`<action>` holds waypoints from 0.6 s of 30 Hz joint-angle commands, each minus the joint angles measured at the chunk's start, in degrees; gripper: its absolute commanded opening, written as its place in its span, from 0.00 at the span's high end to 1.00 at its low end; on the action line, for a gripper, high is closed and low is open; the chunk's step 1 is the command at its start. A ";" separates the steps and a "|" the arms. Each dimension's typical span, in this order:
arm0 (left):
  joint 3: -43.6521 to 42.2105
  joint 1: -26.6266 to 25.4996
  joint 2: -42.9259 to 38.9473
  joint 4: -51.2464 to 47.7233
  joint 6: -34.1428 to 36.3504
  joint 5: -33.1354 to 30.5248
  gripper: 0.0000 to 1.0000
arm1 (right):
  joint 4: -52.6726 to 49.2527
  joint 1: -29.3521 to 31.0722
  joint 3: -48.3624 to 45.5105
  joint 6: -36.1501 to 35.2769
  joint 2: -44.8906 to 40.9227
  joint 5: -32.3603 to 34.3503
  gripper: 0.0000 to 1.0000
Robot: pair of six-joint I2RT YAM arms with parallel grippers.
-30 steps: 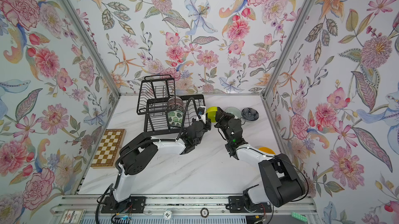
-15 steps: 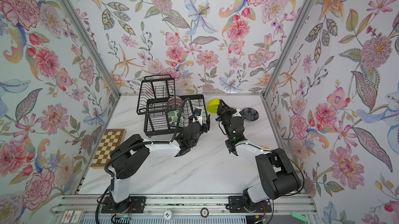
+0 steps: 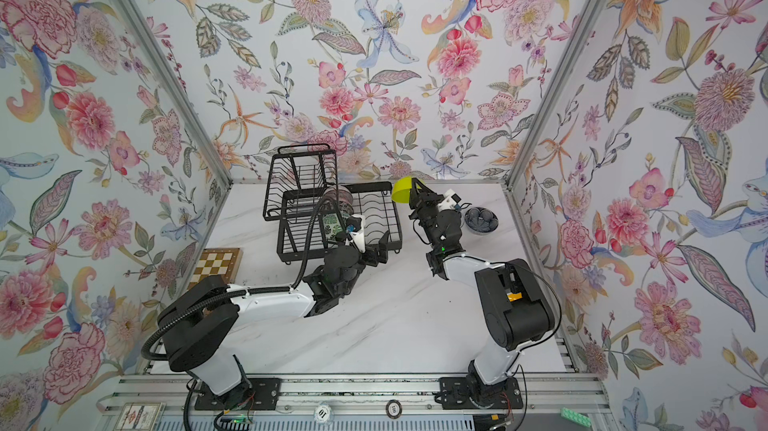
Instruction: Load the bowls into the dish rack
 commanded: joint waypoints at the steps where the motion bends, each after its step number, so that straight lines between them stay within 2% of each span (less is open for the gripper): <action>1: -2.51 3.01 -3.06 -4.46 -4.96 3.51 0.01 | 0.09 0.23 4.33 -6.07 2.60 -3.41 1.00; 8: -7.60 6.90 -5.30 -3.82 -8.21 5.81 0.01 | 2.32 0.56 11.68 -5.39 12.66 -5.46 1.00; 18: -14.67 8.95 -2.20 12.58 -6.50 9.97 0.01 | -1.16 1.65 23.54 -5.56 24.28 -7.67 1.00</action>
